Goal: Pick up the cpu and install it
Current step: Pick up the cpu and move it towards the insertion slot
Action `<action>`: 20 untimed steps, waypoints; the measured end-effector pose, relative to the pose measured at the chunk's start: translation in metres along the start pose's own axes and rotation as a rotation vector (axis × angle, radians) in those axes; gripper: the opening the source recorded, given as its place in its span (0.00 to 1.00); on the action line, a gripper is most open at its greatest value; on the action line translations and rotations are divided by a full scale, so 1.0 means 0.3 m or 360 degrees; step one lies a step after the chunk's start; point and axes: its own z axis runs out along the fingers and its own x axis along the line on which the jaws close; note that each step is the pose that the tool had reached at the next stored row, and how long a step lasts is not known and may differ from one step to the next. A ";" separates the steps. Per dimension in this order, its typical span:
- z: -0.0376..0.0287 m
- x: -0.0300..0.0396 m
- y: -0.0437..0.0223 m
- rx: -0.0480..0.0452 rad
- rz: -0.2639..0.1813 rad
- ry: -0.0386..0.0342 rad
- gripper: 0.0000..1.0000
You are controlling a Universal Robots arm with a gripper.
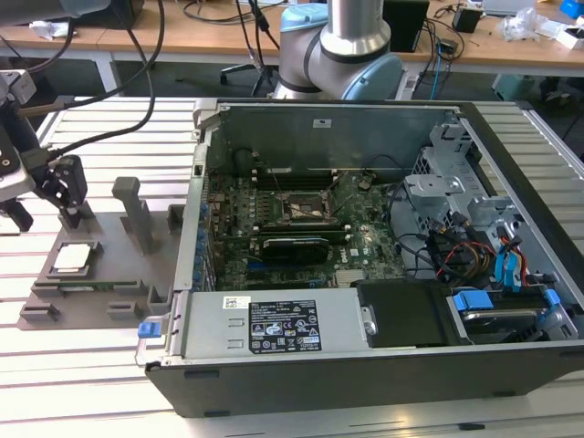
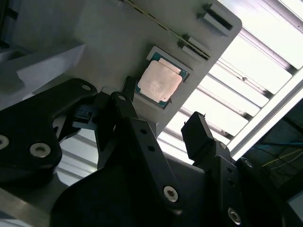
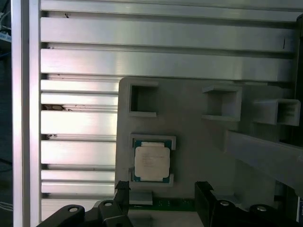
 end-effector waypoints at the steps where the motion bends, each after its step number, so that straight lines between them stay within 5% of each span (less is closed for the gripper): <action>1: 0.002 0.000 0.000 0.0000 0.0000 0.0000 0.66; 20: 0.040 0.001 0.001 0.0000 0.0000 0.0000 0.66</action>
